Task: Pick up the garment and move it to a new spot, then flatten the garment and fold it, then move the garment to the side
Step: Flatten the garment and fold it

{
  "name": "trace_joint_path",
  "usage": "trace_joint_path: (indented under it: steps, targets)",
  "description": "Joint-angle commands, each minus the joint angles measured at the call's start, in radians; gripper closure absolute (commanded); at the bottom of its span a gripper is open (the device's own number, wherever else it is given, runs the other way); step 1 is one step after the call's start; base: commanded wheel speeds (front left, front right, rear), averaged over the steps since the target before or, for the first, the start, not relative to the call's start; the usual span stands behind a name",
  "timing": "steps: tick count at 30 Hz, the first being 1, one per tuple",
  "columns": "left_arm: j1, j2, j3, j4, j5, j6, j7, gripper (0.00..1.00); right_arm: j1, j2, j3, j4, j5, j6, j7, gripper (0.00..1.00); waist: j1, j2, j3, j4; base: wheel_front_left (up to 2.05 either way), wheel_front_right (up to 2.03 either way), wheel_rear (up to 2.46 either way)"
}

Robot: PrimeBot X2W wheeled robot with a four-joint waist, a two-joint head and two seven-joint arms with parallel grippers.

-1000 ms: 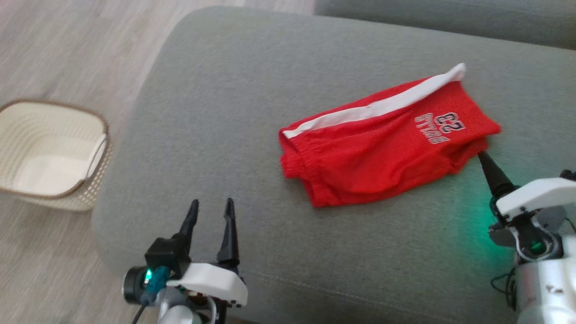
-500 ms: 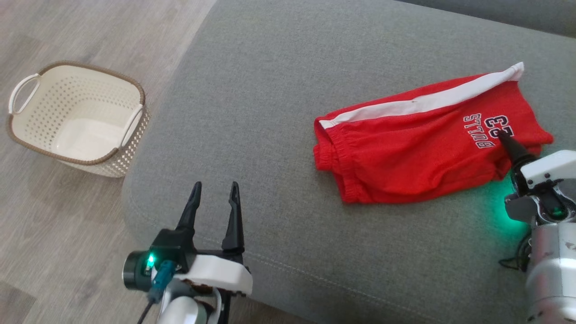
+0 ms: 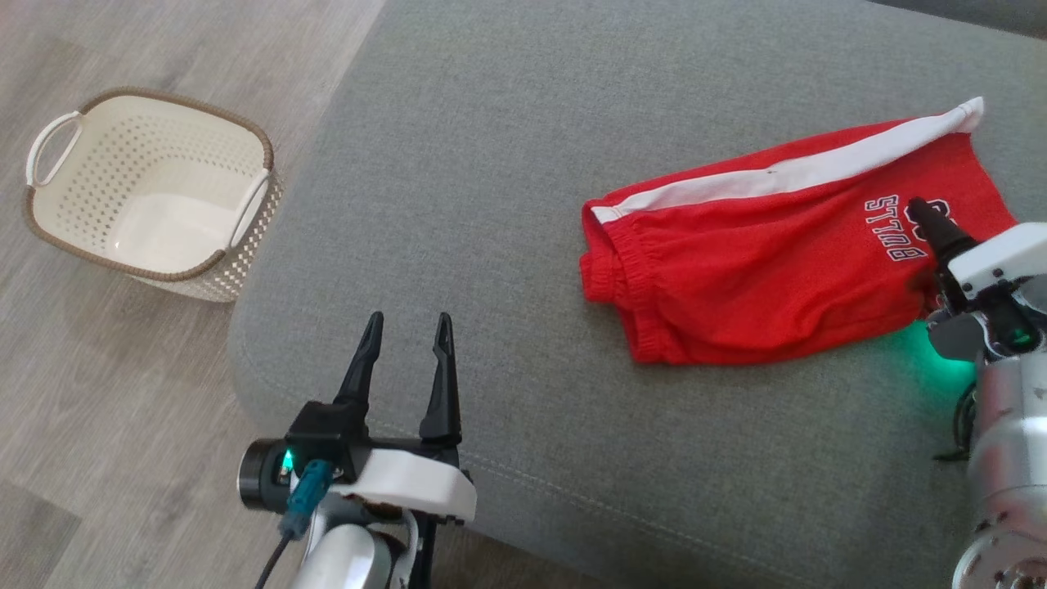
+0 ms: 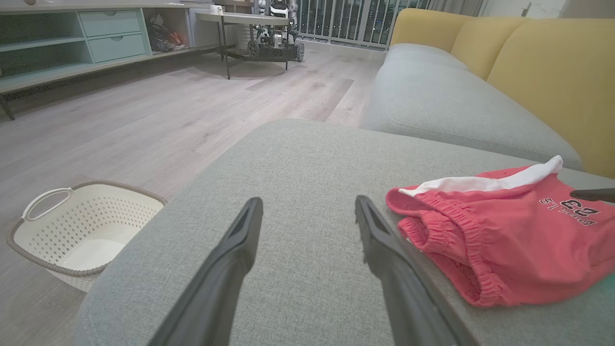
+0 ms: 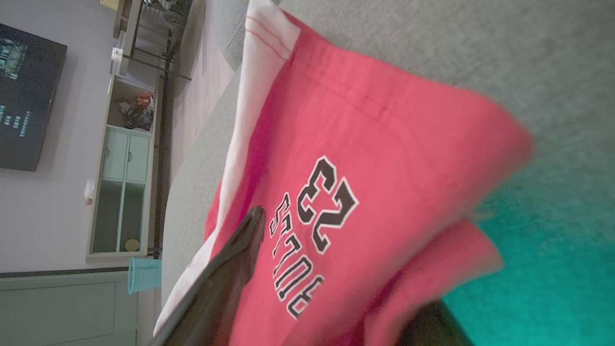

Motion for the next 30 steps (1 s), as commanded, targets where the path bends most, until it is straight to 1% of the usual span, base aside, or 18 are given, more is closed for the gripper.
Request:
trace_joint_path:
  steps: [1,2,4,8,12,17,22,23,26,30]
  targets:
    - [-0.037,0.003,0.031,-0.035,-0.017,0.007,-0.012,0.00,-0.011,0.010,0.018,0.029,-0.031,0.000,-0.009,0.00,0.0000,0.0000,0.004,0.003,0.00,0.00,0.00]
    - [-0.040,0.003,0.028,-0.034,-0.025,0.008,-0.012,0.00,-0.024,0.004,0.029,0.040,-0.062,0.000,-0.023,1.00,0.0000,0.0000,0.004,0.007,0.00,0.00,0.00]
    - [-0.042,0.003,0.026,-0.028,-0.032,0.007,-0.012,0.00,-0.031,0.005,0.037,0.046,-0.075,0.000,-0.035,1.00,0.0000,0.0000,-0.001,0.010,0.00,0.00,0.00]
    - [-0.037,0.003,0.041,-0.019,-0.037,0.005,-0.012,0.00,-0.028,0.019,0.056,0.028,-0.059,0.000,-0.081,1.00,0.0000,0.0000,-0.025,0.002,0.00,0.00,0.00]
    - [-0.025,0.003,0.057,-0.015,-0.037,-0.002,-0.012,0.00,0.000,0.038,0.076,-0.025,0.016,0.000,-0.139,1.00,0.0000,0.0000,-0.054,-0.031,0.00,0.00,0.00]
    - [-0.016,0.003,0.052,-0.001,-0.037,-0.018,-0.012,0.00,0.056,0.049,0.103,-0.077,0.116,0.000,-0.202,1.00,0.0000,0.0000,-0.082,-0.086,0.00,0.00,0.00]
    - [-0.021,0.003,0.059,0.009,-0.033,-0.027,-0.012,0.00,0.112,0.050,0.131,-0.071,0.196,0.000,-0.282,1.00,0.0000,0.0000,-0.106,-0.132,0.00,0.00,0.00]
    - [-0.021,0.003,0.059,0.009,-0.033,-0.027,-0.012,0.00,0.112,0.050,0.131,-0.071,0.196,0.000,-0.282,1.00,0.0000,0.0000,-0.106,-0.132,0.00,0.00,0.00]
    - [-0.019,0.003,0.068,0.018,-0.031,-0.032,-0.012,0.00,0.146,0.050,0.139,-0.047,0.233,0.000,-0.329,1.00,0.0000,0.0000,-0.123,-0.152,0.00,0.00,0.00]
    - [-0.007,0.003,0.077,0.023,-0.032,-0.035,-0.012,0.00,0.183,0.051,0.206,-0.008,0.257,0.000,-0.365,1.00,0.0000,0.0000,-0.138,-0.170,0.00,0.00,0.00]
